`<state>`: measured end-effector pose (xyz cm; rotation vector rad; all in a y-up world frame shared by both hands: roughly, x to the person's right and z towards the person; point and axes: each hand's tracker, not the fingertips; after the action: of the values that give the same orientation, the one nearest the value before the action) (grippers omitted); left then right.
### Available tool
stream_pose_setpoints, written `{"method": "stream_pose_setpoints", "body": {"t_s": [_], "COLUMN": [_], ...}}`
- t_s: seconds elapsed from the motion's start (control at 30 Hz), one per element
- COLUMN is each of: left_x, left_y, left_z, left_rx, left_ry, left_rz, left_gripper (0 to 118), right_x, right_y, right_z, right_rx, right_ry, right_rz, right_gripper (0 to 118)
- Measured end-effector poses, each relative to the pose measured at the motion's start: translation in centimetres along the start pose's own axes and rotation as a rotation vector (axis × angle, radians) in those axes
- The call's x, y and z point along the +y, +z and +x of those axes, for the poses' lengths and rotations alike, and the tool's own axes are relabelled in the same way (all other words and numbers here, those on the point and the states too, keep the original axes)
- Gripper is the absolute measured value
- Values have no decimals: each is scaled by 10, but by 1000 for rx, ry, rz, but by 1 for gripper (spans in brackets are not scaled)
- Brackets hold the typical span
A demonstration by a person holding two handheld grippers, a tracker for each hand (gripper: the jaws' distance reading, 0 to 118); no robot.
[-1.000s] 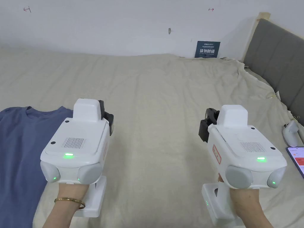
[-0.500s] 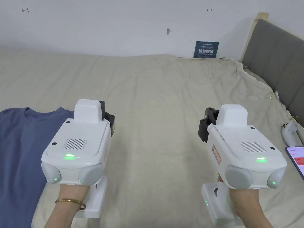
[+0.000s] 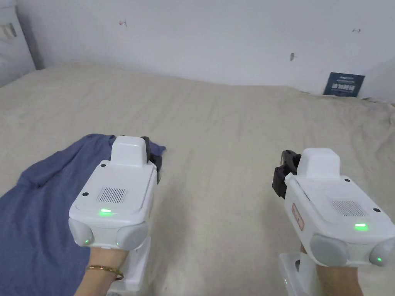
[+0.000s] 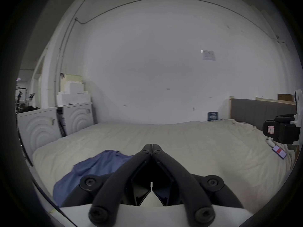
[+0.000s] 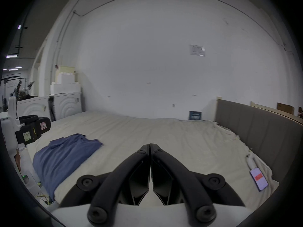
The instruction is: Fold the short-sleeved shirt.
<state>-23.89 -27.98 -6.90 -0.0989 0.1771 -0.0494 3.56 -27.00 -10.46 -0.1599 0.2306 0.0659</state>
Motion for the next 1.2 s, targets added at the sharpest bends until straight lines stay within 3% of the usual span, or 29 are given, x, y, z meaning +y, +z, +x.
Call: {"method": "stream_pose_setpoints", "body": {"t_s": [0.27,0.6,0.67,0.73,0.8,0.83,0.97,1.2], "left_x": [-8,-21,-22,-22,-21,-20,-14,-5], "left_y": [30,36,31,25,15,8,-22,-116], "left_z": [-76,-105,-106,-108,-112,-113,-120,-133], "left_rx": [199,256,256,242,211,201,175,47], "left_ry": [27,71,69,79,105,108,86,96], "left_rz": [-13,-42,-48,-71,-114,-138,-169,-393], "left_gripper": [0,1,14,53,107,118,118,118], "right_x": [6,3,3,2,2,2,3,6], "right_y": [-24,-35,-37,-40,-41,-42,-50,-76], "right_z": [-69,-96,-97,-98,-98,-98,-100,-103], "right_rx": [172,235,234,234,236,239,246,261], "right_ry": [22,34,36,36,30,26,32,38], "right_rz": [8,-10,-16,-23,-29,-31,-32,-45], "right_gripper": [0,0,0,0,0,0,0,0]}}
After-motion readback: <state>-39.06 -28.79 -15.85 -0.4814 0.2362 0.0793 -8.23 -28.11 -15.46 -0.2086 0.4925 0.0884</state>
